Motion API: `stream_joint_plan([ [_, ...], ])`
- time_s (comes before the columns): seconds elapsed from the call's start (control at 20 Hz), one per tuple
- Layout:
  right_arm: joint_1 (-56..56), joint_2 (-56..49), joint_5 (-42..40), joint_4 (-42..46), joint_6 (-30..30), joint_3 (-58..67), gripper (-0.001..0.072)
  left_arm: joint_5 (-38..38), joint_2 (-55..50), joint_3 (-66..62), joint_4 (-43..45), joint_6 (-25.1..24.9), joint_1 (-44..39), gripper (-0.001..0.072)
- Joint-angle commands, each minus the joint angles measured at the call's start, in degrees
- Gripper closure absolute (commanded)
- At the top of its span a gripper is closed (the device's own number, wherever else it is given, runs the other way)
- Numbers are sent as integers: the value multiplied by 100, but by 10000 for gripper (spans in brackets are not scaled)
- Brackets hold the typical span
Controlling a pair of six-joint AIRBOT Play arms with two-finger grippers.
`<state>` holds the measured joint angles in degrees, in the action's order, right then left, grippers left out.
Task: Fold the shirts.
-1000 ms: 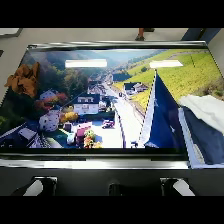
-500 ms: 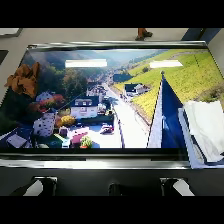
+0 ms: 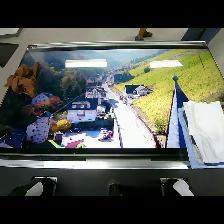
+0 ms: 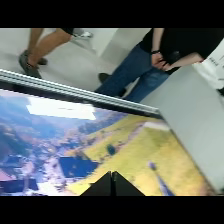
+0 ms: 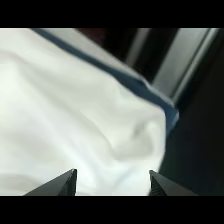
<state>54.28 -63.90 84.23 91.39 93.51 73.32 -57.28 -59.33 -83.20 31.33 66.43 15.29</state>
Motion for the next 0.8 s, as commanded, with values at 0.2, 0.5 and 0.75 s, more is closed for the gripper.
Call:
stream_joint_plan([
  [0.2, -3657, -129, -1784, -398, 461, 1797, 146, -852, -1202, -763, 7088, 2986, -2330, 595],
  [0.5, -5451, -1534, -87, -1613, 719, 1268, 146, -2387, -1650, 935, 6343, 3305, -2430, -13],
  [0.75, -5589, -1808, -179, -1377, 723, 1200, 149, -1572, -1091, 1703, 6334, 3453, -2435, -13],
])
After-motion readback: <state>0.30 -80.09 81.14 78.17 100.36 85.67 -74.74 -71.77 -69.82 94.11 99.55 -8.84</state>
